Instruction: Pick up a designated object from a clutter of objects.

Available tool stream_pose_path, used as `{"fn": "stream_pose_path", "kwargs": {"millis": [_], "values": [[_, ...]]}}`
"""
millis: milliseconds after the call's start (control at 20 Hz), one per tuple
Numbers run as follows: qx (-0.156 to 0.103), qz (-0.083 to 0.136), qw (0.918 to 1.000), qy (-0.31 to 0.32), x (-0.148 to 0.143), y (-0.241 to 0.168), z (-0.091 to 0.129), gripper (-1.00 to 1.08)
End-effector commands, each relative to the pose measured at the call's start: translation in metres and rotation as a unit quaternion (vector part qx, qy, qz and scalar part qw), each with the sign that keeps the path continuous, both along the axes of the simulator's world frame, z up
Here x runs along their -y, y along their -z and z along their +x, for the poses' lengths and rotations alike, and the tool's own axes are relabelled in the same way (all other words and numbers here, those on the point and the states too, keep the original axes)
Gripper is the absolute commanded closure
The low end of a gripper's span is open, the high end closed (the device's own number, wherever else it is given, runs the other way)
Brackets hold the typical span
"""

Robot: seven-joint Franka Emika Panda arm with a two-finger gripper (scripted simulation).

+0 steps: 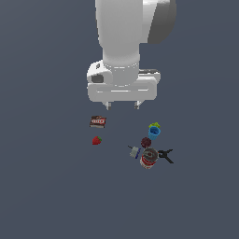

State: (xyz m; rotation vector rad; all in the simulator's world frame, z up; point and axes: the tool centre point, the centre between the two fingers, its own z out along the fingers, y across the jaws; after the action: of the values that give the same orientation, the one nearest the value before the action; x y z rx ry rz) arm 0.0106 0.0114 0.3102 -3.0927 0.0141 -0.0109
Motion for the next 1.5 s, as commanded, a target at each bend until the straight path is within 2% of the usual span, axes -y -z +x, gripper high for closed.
{"fn": "stream_pose_path", "kwargs": {"millis": [0,150,450,850,1150,1450], "values": [[0.0,0.0,1.0,0.0,0.0,0.0,0.0,-0.92],[0.001,0.001,1.0,-0.004,-0.005,-0.001,0.001,-0.92],[0.009,0.009,0.9996,-0.026,-0.033,-0.006,0.002,-0.92],[0.009,0.009,0.9997,-0.023,-0.036,-0.002,0.005,-0.92],[0.006,0.004,1.0,-0.004,-0.046,0.017,0.019,-0.92],[0.001,-0.004,0.9996,0.029,-0.063,0.053,0.041,-0.92]]}}
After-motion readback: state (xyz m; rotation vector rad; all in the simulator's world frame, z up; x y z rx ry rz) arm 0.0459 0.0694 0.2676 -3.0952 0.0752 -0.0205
